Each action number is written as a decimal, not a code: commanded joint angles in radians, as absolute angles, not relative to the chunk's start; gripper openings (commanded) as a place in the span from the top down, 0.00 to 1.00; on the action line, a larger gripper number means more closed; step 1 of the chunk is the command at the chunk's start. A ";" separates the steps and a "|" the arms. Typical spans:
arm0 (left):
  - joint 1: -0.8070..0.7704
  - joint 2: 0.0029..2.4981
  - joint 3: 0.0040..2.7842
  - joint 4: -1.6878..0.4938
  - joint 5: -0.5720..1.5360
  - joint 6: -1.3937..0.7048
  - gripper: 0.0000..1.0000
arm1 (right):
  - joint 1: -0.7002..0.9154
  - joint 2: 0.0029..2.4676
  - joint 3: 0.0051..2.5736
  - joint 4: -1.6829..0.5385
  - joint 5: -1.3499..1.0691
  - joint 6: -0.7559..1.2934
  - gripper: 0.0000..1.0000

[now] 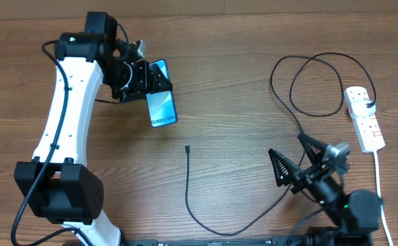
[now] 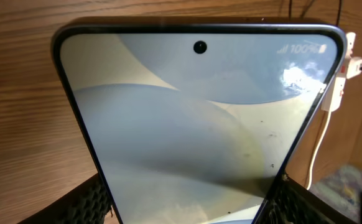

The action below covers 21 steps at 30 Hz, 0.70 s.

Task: Plug charger to phone and switch on socket

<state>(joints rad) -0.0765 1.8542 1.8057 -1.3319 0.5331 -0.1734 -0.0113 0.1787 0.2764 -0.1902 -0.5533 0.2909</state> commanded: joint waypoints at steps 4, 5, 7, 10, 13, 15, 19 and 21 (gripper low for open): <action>-0.135 1.827 1.827 -1.329 0.580 -0.184 0.31 | -0.006 0.523 0.694 -0.423 -0.712 0.332 0.00; -0.141 1.827 1.827 -1.327 0.580 -0.184 0.31 | -0.006 0.591 0.765 -0.482 -0.732 0.324 0.00; -0.155 1.827 1.827 -1.326 0.581 -0.192 0.31 | -0.006 0.713 0.878 -0.577 -0.770 0.302 0.00; -0.170 1.827 1.827 -1.328 0.581 -0.199 0.30 | -0.006 0.856 0.968 -0.610 -0.855 0.303 0.00; -0.187 1.827 1.827 -1.335 0.582 -0.199 0.29 | -0.004 0.963 0.976 -0.561 -1.022 0.303 0.00; -0.199 1.827 1.827 -1.336 0.588 -0.199 0.29 | 0.010 1.027 0.976 -0.551 -1.040 0.302 0.00; -0.223 1.827 1.827 -1.333 0.607 -0.198 0.28 | 0.071 1.164 0.975 -0.547 -1.050 0.310 0.00; -0.232 1.827 1.827 -1.327 0.600 -0.197 0.28 | 0.119 1.227 0.975 -0.521 -1.049 0.287 0.00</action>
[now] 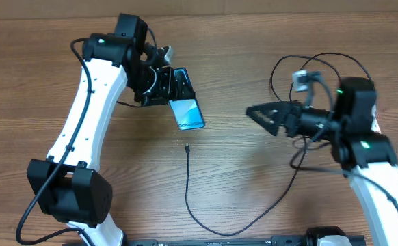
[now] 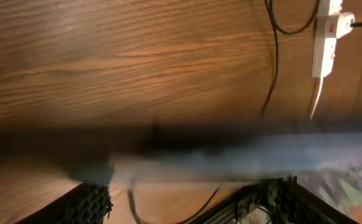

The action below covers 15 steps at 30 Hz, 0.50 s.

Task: Plug charger to phone and switch on socket

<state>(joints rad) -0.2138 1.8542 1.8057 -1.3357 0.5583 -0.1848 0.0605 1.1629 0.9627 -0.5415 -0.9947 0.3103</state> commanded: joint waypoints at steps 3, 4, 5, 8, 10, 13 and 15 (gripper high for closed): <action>-0.241 1.827 1.827 -1.307 0.589 -0.198 0.30 | 0.197 1.323 0.975 -0.459 -1.048 0.277 0.00; -0.242 1.827 1.827 -1.302 0.588 -0.198 0.32 | 0.223 1.355 0.975 -0.432 -1.047 0.249 0.00; -0.245 1.827 1.827 -1.299 0.585 -0.198 0.34 | 0.244 1.381 0.975 -0.413 -1.031 0.223 0.00; -0.248 1.827 1.827 -1.302 0.565 -0.198 0.35 | 0.287 1.450 0.975 -0.385 -0.910 0.208 0.00; -0.248 1.827 1.827 -1.309 0.553 -0.198 0.35 | 0.294 1.485 0.975 -0.387 -0.820 0.208 0.00; -0.248 1.827 1.826 -1.310 0.498 -0.198 0.34 | 0.289 1.513 0.975 -0.402 -0.731 0.206 0.00; -0.250 1.827 1.823 -1.310 0.458 -0.199 0.33 | 0.284 1.515 0.975 -0.418 -0.694 0.199 0.00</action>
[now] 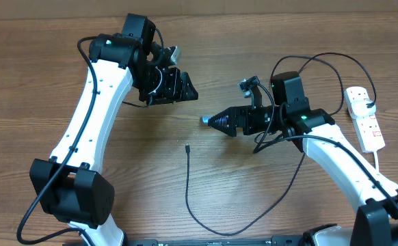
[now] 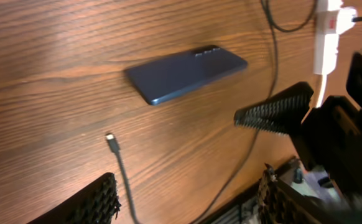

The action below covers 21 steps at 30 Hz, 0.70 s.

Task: Plug charger to phone and switch on socket

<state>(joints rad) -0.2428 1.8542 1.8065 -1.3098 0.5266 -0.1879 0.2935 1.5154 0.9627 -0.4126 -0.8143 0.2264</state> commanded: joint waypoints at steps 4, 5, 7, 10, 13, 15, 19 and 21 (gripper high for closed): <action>-0.251 1.827 1.819 -1.312 0.408 -0.199 0.33 | 0.279 1.515 0.975 -0.482 -0.617 0.201 0.00; -0.251 1.827 1.819 -1.312 0.399 -0.199 0.34 | 0.279 1.515 0.975 -0.503 -0.583 0.201 0.00; -0.251 1.827 1.819 -1.311 0.384 -0.199 0.37 | 0.279 1.515 0.975 -0.527 -0.516 0.213 0.00; -0.251 1.827 1.819 -1.312 0.366 -0.199 0.39 | 0.279 1.515 0.975 -0.542 -0.444 0.230 0.00; -0.251 1.827 1.819 -1.317 0.360 -0.199 0.43 | 0.279 1.515 0.975 -0.567 -0.376 0.312 0.00; -0.251 1.827 1.819 -1.322 0.354 -0.198 0.56 | 0.279 1.515 0.974 -0.584 -0.303 0.360 0.00; -0.252 1.827 1.819 -1.327 0.329 -0.198 0.96 | 0.279 1.515 0.975 -0.596 -0.149 0.424 0.00; -0.254 1.827 1.819 -1.328 0.313 -0.198 0.96 | 0.279 1.515 0.975 -0.597 -0.123 0.423 0.00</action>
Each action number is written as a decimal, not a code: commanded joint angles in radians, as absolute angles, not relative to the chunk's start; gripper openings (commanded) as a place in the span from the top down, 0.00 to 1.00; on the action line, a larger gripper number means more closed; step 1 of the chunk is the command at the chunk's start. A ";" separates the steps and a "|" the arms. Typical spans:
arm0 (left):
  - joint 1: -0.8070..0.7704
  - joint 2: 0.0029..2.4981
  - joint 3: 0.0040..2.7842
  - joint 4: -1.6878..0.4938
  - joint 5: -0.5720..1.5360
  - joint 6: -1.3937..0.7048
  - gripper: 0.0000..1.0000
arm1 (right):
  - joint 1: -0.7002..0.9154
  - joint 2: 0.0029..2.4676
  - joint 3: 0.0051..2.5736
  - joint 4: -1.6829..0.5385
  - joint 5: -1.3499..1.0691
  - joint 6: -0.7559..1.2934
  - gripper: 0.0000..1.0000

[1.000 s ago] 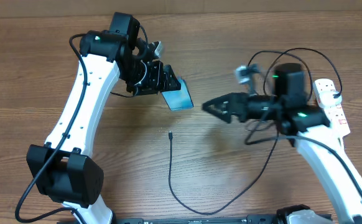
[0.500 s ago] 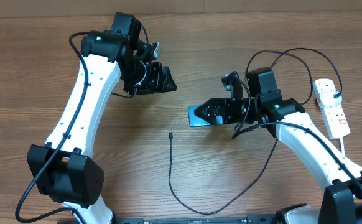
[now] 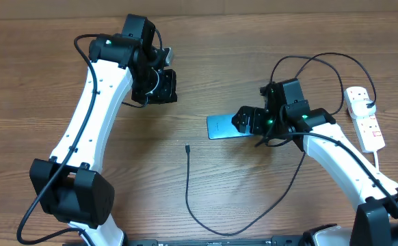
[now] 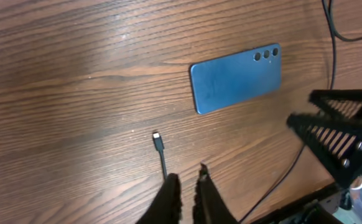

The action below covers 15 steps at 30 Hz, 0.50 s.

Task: Plug charger to phone and switch on socket

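Observation:
The phone (image 3: 221, 127) lies flat on the table with its blue back and camera lenses up (image 4: 236, 78). The charger cable's plug (image 3: 187, 147) lies loose in front of it (image 4: 158, 139), the black cable running toward the front edge. My left gripper (image 3: 159, 87) hangs above the table behind and to the left of the phone, its fingers (image 4: 168, 196) shut on nothing. My right gripper (image 3: 243, 121) stands open at the phone's right end (image 4: 300, 107), holding nothing. The white socket strip (image 3: 363, 117) lies at the far right.
The black cable (image 3: 301, 75) loops over the back right of the table to the socket strip, and passes close under my right arm. A white lead (image 3: 380, 184) runs from the strip toward the front edge.
My left gripper was wide open and is now shut, empty. My right gripper covered the phone from above and now stands further right, at the phone's right end. The phone shows fully.
My left gripper held the phone screen-up at the back left while the right arm rested at the front right. Then it held the phone nearer the middle, the right arm raised toward it. Later the phone lay back-up on the table, left gripper open. It lies there now.

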<state>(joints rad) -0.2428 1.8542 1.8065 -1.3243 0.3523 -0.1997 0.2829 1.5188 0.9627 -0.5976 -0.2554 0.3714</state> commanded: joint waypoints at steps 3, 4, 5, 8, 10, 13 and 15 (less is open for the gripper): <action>-0.271 1.828 1.819 -1.328 0.265 -0.198 0.96 | 0.262 1.515 0.975 -0.598 -0.120 0.424 0.00; -0.279 1.828 1.819 -1.328 0.249 -0.198 0.96 | 0.252 1.515 0.975 -0.598 -0.120 0.424 0.00; -0.291 1.828 1.819 -1.327 0.233 -0.199 0.96 | 0.237 1.515 0.974 -0.601 -0.120 0.429 0.00; -0.331 1.831 1.819 -1.316 0.189 -0.198 0.96 | 0.187 1.515 0.975 -0.614 -0.125 0.450 0.00; -0.364 1.839 1.819 -1.300 0.157 -0.199 0.96 | 0.148 1.515 0.975 -0.629 -0.132 0.450 0.00; -0.411 1.863 1.819 -1.274 0.138 -0.198 0.96 | 0.088 1.515 0.975 -0.659 -0.132 0.450 0.00; -0.446 1.894 1.819 -1.253 0.138 -0.191 0.96 | 0.047 1.515 0.975 -0.678 -0.132 0.450 0.00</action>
